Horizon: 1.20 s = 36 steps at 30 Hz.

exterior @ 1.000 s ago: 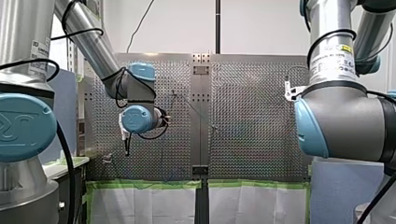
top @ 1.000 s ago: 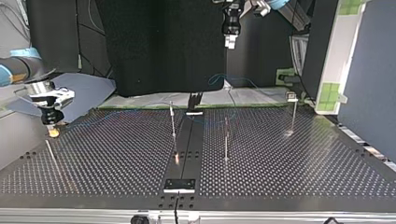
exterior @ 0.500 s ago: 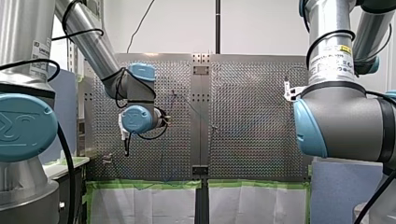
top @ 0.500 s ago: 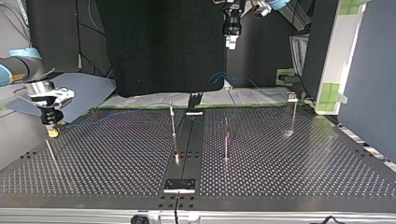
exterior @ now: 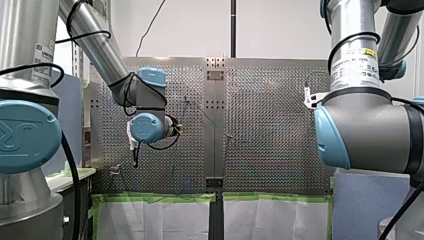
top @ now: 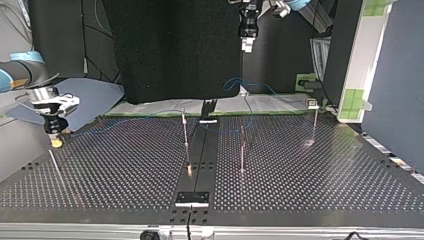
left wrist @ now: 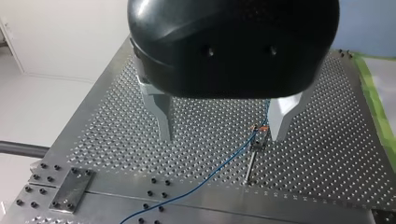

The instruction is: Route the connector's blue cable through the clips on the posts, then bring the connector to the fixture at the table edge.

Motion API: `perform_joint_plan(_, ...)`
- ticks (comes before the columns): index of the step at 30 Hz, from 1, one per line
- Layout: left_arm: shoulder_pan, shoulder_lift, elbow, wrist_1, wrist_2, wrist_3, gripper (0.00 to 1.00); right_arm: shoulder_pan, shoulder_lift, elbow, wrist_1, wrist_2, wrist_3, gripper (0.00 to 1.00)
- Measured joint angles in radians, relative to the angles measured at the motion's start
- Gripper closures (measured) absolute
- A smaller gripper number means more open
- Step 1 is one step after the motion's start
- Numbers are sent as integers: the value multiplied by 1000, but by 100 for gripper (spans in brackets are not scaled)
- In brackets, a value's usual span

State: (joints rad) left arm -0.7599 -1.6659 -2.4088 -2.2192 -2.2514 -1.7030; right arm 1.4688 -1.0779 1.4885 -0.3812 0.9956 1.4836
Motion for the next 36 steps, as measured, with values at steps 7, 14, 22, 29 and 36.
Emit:
perform_joint_plan(7,-1,0,0,-7,3,13,0,0,0,0,0,0,0,0)
perform_joint_plan(14,1,1,0,-5,45,14,0,0,0,0,0,0,0,0)
perform_joint_plan(22,2,1,-1,-4,54,14,0,0,0,0,0,0,0,0)
perform_joint_plan(29,2,1,-1,-4,54,14,0,0,0,0,0,0,0,0)
perform_joint_plan(36,2,1,-1,-4,54,14,0,0,0,0,0,0,0,0)
